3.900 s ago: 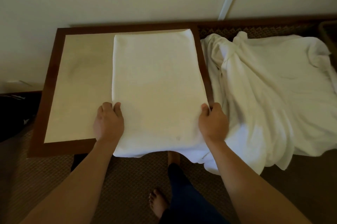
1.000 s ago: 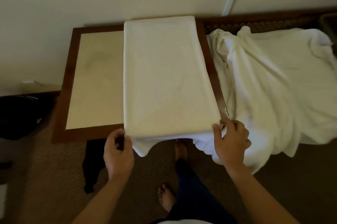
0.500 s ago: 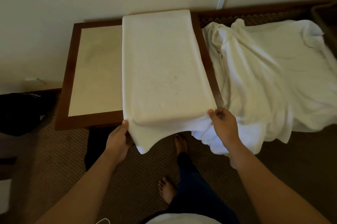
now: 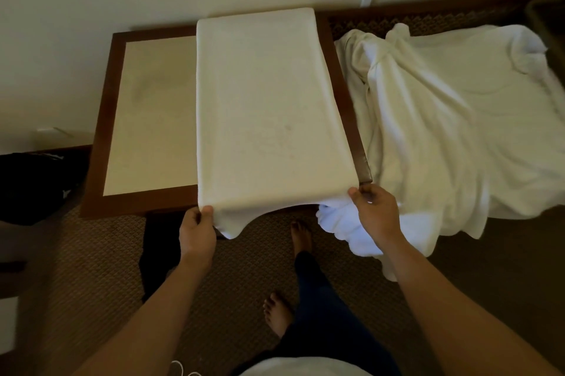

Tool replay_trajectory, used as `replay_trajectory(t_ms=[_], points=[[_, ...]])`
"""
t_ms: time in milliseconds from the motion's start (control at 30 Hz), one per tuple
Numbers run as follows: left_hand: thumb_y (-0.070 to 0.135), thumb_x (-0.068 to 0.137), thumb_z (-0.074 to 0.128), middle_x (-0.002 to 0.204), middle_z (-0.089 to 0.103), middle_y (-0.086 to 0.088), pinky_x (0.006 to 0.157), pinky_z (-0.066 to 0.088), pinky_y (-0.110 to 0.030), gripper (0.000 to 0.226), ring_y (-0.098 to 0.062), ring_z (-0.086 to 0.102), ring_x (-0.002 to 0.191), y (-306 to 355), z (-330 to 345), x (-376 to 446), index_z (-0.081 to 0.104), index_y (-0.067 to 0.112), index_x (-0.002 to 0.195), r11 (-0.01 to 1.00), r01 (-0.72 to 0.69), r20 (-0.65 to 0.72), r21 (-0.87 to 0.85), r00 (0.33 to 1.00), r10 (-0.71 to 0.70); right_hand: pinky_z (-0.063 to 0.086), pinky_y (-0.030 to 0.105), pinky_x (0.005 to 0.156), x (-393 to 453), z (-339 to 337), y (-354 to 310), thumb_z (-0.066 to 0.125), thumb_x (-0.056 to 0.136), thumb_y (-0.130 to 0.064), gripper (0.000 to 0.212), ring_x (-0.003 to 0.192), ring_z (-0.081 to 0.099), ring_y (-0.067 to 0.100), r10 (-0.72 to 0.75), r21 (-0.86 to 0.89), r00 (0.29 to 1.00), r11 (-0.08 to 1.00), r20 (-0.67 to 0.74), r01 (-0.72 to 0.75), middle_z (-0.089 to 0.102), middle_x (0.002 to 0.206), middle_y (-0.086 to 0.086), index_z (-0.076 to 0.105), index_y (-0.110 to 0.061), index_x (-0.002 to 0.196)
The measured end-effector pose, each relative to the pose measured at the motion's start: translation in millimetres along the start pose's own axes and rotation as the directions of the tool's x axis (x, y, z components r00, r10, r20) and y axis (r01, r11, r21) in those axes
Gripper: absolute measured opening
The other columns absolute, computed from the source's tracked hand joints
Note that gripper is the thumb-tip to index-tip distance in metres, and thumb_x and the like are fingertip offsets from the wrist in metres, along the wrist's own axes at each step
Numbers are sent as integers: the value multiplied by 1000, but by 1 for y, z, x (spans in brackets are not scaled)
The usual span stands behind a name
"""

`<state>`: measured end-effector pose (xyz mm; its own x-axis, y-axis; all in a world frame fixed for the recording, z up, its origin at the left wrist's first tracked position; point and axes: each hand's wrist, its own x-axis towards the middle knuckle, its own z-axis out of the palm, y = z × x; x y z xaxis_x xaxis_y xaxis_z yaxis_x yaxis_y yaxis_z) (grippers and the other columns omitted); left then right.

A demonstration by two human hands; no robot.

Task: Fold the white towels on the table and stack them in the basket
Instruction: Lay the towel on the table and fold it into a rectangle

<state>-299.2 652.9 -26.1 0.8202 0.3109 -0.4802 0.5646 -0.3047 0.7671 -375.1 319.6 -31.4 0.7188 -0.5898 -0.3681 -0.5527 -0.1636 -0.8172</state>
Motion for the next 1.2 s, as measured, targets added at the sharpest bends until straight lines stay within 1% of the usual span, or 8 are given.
replay_trajectory(t_ms=[167, 267, 500, 633, 800, 1033, 1100, 1200], points=[[30, 103, 59, 109, 64, 3, 92, 48, -41, 28, -23, 60, 108, -10, -4, 5, 61, 17, 128, 999, 40, 107, -21, 994, -38, 46, 17, 83, -2, 1, -2, 70, 96, -26, 20, 99, 63, 1, 32, 77, 992, 996, 120, -41, 70, 102, -12, 72, -15, 113], [28, 104, 57, 117, 67, 1, 99, 51, -47, 23, -25, 62, 113, -17, -5, 9, 63, 22, 126, 997, 77, 174, 17, 982, -79, 46, 17, 84, 1, 8, 0, 72, 95, -17, 34, 100, 61, -4, 86, 95, 966, 989, 244, -112, 70, 114, -7, 65, -17, 128], [29, 107, 51, 115, 66, 3, 97, 52, -46, 20, -22, 64, 108, -19, -15, 6, 61, 24, 125, 993, 104, 245, 56, 963, -115, 52, 15, 75, -2, 4, -2, 78, 89, -16, 31, 99, 66, 2, 126, 128, 936, 976, 328, -176, 72, 111, -10, 68, -22, 118], [34, 106, 52, 114, 67, 0, 95, 55, -51, 26, -24, 66, 103, -25, -23, -4, 58, 22, 128, 992, 115, 222, 58, 967, -125, 58, 37, 90, -10, -6, 1, 80, 87, -15, 37, 108, 70, 18, 129, 156, 922, 968, 365, -197, 74, 118, 1, 69, -17, 122], [33, 104, 57, 120, 64, -4, 96, 55, -53, 41, -24, 65, 103, -27, -30, -24, 45, 22, 142, 992, 33, 218, 121, 974, -59, 60, 49, 87, -31, -19, 2, 73, 93, -11, 38, 106, 71, 26, 150, 131, 910, 968, 386, -215, 71, 121, 8, 60, -15, 128], [30, 104, 57, 107, 71, 1, 65, 55, -32, 45, -17, 69, 88, -3, -63, -59, 35, 37, 143, 988, -54, 315, 143, 949, 6, 59, 39, 70, -57, -46, -26, 72, 94, -13, 64, 95, 72, 24, 114, 91, 927, 984, 358, -156, 72, 108, 11, 38, -33, 145], [30, 105, 55, 98, 72, -1, 62, 55, -33, 31, -17, 67, 74, 11, -73, -61, 43, 39, 132, 988, -92, 321, 128, 946, 46, 59, 36, 63, -61, -55, -41, 71, 94, -8, 61, 84, 71, 23, 112, 190, 919, 962, 378, -195, 72, 102, 13, 39, -37, 138], [27, 106, 54, 95, 64, -7, 54, 50, -29, 17, -14, 56, 59, 34, -82, -54, 64, 25, 119, 999, -4, 346, 31, 938, -7, 58, 35, 59, -62, -66, -68, 65, 96, -1, 39, 71, 68, 30, 80, 312, 902, 922, 425, -229, 70, 94, 21, 55, -22, 127]])
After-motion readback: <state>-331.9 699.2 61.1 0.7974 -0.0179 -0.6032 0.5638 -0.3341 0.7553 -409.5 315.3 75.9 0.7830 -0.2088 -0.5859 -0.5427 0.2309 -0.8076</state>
